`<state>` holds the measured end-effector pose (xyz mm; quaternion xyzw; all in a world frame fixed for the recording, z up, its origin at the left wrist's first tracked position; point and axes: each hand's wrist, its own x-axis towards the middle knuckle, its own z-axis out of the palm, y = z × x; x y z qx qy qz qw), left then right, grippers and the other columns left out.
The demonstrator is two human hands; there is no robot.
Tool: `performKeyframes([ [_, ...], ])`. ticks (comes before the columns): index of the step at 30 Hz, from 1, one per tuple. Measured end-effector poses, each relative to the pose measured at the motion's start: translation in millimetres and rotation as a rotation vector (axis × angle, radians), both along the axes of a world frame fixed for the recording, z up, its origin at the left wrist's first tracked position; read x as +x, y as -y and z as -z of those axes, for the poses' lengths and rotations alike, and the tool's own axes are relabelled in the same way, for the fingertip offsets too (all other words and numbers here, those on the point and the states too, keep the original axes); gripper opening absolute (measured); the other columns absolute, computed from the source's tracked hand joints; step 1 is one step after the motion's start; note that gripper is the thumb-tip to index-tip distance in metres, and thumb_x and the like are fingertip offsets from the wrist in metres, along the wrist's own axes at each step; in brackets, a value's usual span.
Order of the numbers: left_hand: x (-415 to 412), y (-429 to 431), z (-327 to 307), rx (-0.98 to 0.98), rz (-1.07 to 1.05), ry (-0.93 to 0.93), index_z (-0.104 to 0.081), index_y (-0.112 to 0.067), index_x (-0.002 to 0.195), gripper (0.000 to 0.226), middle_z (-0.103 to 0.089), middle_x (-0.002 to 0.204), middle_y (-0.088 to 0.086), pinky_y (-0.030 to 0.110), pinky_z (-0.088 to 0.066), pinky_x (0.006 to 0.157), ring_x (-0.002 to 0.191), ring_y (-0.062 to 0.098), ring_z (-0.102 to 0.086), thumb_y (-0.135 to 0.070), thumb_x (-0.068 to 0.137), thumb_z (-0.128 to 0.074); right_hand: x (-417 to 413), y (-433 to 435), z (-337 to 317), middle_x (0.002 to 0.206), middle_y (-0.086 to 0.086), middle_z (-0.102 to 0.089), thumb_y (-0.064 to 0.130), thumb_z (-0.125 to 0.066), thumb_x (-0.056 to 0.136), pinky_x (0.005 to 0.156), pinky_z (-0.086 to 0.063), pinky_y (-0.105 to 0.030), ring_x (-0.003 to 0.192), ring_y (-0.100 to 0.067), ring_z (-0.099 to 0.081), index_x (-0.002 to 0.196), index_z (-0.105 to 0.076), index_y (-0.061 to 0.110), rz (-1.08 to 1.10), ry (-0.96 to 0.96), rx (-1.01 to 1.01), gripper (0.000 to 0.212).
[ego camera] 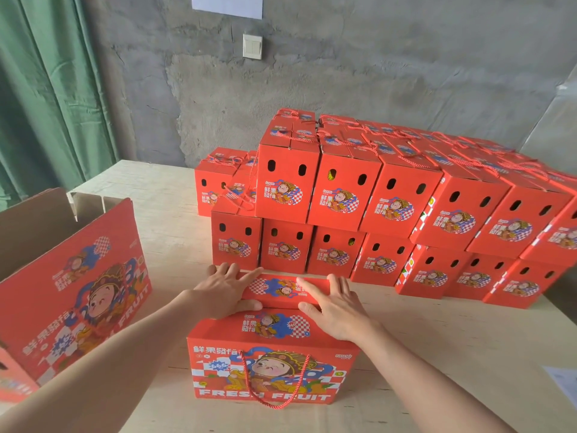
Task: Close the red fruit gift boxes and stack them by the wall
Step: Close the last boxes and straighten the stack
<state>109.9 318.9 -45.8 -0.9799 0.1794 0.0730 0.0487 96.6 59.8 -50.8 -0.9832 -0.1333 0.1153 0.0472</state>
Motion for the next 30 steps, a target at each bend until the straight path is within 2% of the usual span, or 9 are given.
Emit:
performKeyframes([
  [7,-1,1,11,-0.118,-0.069,0.028,0.007,-0.041,0.149,0.117,-0.033,0.140,0.005,0.049,-0.011,0.113,0.133,0.026,-0.028,-0.083,0.044,0.038,-2,1,5,0.151,-0.002,0.036,0.064,-0.011,0.095,0.111,0.020,-0.049,0.135,-0.029,0.038,0.136,0.019,0.060,-0.068,0.035,-0.012,0.051],
  [10,1,2,17,-0.121,-0.061,0.052,0.011,-0.039,0.148,0.116,-0.023,0.150,0.000,0.052,0.004,0.115,0.143,0.023,-0.014,-0.081,0.044,0.040,-5,1,9,0.147,0.008,0.038,0.062,-0.012,0.096,0.111,0.021,-0.044,0.137,-0.024,0.037,0.131,0.021,0.062,-0.150,0.111,-0.007,0.048],
  [15,-6,13,21,-0.130,-0.196,0.035,0.018,-0.036,0.147,0.077,0.023,0.157,0.003,0.050,0.015,0.114,0.142,0.028,0.025,-0.070,0.079,0.015,-3,2,10,0.147,0.014,0.032,0.063,-0.013,0.095,0.114,0.016,-0.042,0.139,-0.020,0.031,0.129,0.017,0.066,-0.131,0.076,0.021,0.045],
  [19,-27,11,30,-0.187,-0.419,0.029,0.022,-0.027,0.147,0.068,0.035,0.150,0.014,0.047,0.019,0.110,0.137,0.031,0.033,-0.061,0.094,-0.005,-3,3,13,0.150,0.016,0.023,0.061,-0.016,0.097,0.112,0.017,-0.036,0.143,-0.023,0.025,0.137,0.000,0.065,-0.051,0.111,0.139,0.043],
  [20,-33,6,32,-0.221,-0.456,0.030,0.020,-0.027,0.148,0.068,0.032,0.151,0.016,0.046,0.014,0.113,0.139,0.033,0.030,-0.059,0.095,-0.009,-3,3,13,0.153,0.013,0.019,0.058,-0.019,0.098,0.113,0.015,-0.035,0.144,-0.024,0.022,0.140,-0.007,0.061,-0.027,0.119,0.159,0.044],
  [22,-39,-3,29,-0.387,-0.519,-0.010,0.010,-0.028,0.151,0.064,0.020,0.156,0.016,0.046,-0.016,0.116,0.146,0.036,0.002,-0.053,0.098,-0.017,-2,4,9,0.159,0.004,0.008,0.048,-0.029,0.101,0.116,0.007,-0.034,0.147,-0.023,0.014,0.145,-0.022,0.050,0.037,0.126,0.269,0.044],
  [24,-38,-12,24,-0.599,-0.538,-0.056,-0.001,-0.023,0.152,0.059,-0.002,0.159,0.015,0.039,-0.036,0.104,0.139,0.035,-0.029,-0.043,0.102,-0.023,-2,11,4,0.161,0.000,0.002,0.031,-0.037,0.103,0.116,0.001,-0.032,0.147,-0.017,0.010,0.144,-0.035,0.038,0.080,0.085,0.463,0.042],
  [27,-36,-22,23,-0.897,-0.568,-0.111,0.000,-0.020,0.152,0.057,-0.035,0.149,0.014,0.031,-0.041,0.093,0.124,0.031,-0.049,-0.033,0.103,-0.028,-8,23,6,0.160,0.002,0.006,0.018,-0.043,0.102,0.116,0.003,-0.033,0.145,-0.012,0.015,0.141,-0.040,0.030,0.068,0.027,0.652,0.042],
  [30,-36,-22,24,-1.142,-0.679,-0.190,0.006,-0.018,0.152,0.065,-0.039,0.145,0.015,0.034,-0.044,0.093,0.119,0.030,-0.051,-0.036,0.102,-0.032,-14,22,6,0.159,0.004,0.013,0.019,-0.049,0.099,0.119,-0.001,-0.040,0.145,-0.009,0.016,0.143,-0.031,0.037,0.223,-0.048,0.871,0.051],
])
